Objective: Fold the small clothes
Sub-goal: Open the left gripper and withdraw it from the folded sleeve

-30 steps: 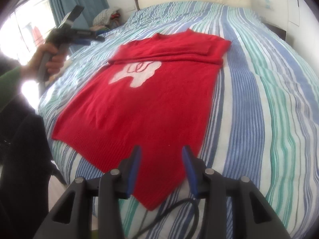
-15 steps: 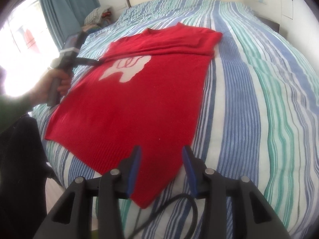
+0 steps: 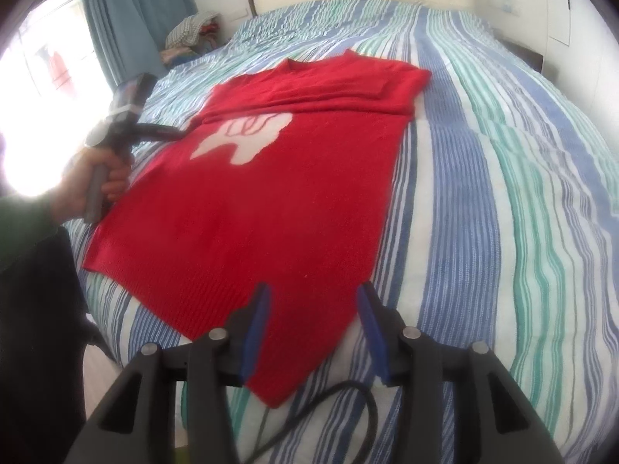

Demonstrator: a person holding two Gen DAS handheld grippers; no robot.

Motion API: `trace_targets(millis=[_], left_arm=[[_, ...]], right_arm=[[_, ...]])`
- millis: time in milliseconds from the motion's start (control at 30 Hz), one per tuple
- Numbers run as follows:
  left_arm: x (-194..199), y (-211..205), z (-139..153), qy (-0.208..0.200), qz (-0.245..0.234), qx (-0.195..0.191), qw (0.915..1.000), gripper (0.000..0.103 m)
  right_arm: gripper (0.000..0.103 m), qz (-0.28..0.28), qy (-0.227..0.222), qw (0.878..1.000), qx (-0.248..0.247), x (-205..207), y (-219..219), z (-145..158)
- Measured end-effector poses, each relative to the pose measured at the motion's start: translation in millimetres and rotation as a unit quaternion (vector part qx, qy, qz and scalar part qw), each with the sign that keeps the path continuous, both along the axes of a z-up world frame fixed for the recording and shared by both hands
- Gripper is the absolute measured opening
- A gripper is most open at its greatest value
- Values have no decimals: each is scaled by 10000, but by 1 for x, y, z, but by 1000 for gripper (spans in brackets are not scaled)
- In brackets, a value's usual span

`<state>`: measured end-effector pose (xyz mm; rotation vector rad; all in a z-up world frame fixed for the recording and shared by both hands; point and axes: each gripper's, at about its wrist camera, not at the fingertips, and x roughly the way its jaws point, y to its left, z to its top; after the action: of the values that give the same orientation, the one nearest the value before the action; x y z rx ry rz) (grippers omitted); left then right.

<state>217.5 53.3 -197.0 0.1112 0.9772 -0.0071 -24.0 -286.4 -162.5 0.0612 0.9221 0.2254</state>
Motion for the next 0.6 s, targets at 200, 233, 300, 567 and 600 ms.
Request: trace_targets(millis=[200,233,300,567,600], left_arm=[[-57,7,25,368,-172,-653,9970,74],[-68,4,27,477,-221,-855,9949,75],[-92,-8,28,659,-383,-1075,9913,76],[-152,-57,-12,971,-878,-258,9911,79],[-153,-60,-14,944,-914,-149,9912,80]], right_arm=[[52,-516,-253,9983,48,2,-23,11],[52,-591,-235,9979,95,3,-26,11],[52,-688,-182,9972,209,5,-31,10],[53,-86,130,9990,424,1,3,13],[53,16,151,9991,387,-1,9,11]])
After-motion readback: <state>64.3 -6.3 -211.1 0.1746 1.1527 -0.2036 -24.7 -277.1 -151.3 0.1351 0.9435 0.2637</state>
